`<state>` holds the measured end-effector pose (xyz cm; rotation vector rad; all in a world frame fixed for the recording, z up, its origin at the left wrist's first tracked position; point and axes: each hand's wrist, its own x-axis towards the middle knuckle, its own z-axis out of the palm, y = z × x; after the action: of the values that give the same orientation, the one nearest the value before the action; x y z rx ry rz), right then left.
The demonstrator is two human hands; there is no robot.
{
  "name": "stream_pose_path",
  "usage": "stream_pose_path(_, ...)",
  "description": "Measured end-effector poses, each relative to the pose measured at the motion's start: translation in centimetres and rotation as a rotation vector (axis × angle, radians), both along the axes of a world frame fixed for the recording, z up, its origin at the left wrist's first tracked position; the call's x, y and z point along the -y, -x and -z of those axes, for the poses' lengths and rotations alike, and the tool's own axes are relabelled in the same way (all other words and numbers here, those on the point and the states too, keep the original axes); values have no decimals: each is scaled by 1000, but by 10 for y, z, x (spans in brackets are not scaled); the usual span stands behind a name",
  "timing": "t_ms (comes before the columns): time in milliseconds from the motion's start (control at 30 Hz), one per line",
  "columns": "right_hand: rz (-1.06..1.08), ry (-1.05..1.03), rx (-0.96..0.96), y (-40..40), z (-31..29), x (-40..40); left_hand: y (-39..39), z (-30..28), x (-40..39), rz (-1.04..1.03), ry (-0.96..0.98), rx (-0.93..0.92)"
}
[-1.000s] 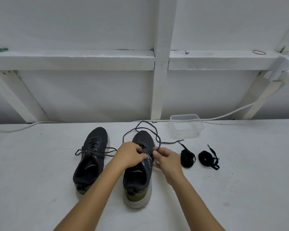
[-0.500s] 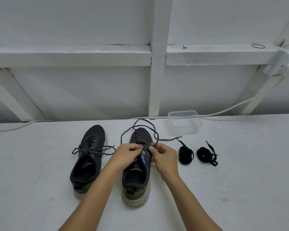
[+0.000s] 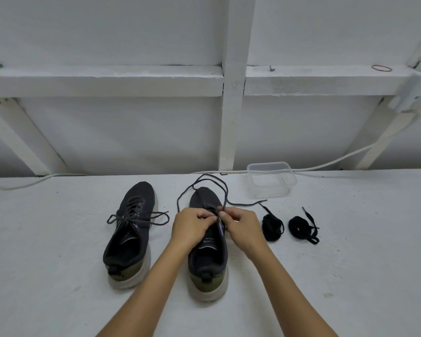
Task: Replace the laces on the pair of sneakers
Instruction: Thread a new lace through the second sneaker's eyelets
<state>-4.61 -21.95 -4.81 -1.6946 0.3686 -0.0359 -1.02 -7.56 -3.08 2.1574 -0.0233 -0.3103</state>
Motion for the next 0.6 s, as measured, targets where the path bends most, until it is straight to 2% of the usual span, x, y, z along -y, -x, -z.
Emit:
stream_pose_path(167, -218, 67, -40, 26, -18, 11, 6, 2, 8, -93, -5, 16)
stream_pose_path(267, -209, 220, -24, 40, -17, 8, 5, 3, 0, -107, 89, -39)
stream_pose_path(400, -285, 191, -20, 51, -23, 2, 4, 0, -7, -92, 121, -54)
stream_pose_path(533, -189, 453, 18, 49, -17, -5, 2, -4, -18, -59, 269, -164)
stream_pose_path(600, -89, 483, 22, 49, -12, -7, 0, -8, -28, -8, 333, -229)
